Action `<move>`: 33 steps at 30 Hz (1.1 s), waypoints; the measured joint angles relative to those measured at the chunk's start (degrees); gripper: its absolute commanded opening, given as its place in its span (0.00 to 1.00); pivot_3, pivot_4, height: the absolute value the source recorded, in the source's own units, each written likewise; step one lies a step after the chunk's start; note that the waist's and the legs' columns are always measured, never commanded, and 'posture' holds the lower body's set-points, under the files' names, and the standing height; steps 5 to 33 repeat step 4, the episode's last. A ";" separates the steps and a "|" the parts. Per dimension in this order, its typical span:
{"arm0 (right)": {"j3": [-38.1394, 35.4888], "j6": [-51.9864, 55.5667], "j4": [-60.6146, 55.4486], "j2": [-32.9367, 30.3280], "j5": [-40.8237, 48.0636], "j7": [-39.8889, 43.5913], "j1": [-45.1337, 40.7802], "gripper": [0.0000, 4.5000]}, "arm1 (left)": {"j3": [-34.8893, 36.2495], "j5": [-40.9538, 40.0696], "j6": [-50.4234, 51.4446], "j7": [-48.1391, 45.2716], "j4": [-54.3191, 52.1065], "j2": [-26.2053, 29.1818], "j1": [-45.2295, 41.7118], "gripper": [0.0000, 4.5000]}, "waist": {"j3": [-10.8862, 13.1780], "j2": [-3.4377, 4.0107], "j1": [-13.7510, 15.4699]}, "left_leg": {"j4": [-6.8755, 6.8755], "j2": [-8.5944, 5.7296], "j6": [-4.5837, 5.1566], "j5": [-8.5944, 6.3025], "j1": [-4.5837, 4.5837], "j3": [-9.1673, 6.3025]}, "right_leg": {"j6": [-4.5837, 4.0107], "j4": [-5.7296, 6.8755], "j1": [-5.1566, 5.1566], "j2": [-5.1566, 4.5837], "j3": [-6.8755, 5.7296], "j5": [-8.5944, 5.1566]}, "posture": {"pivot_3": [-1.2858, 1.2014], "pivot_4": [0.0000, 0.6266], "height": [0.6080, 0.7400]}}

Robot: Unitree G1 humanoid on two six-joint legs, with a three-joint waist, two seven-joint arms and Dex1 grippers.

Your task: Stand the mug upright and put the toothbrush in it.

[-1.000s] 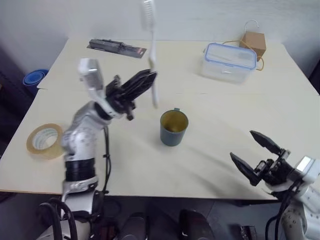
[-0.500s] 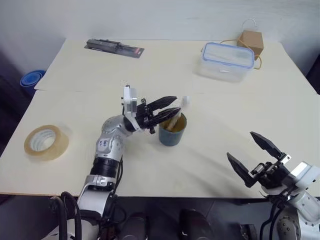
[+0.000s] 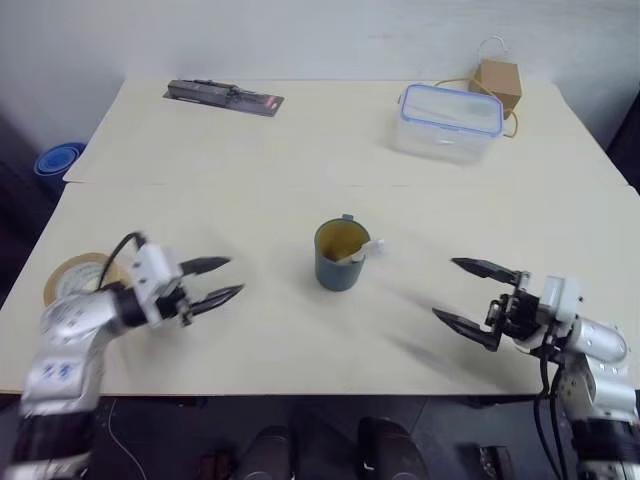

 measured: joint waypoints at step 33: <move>0.83 -1.92 8.68 -0.76 -0.99 5.72 -7.40 1.00 | 3.24 0.82 -1.26 2.97 -4.13 -0.46 7.27 0.58 | 0.00 0.01 0.25 | -0.01 -0.20 0.03 0.00 -0.02 -0.20 | -0.06 -0.09 0.03 -0.65 -0.06 -0.03 | 0.52 0.24 1.00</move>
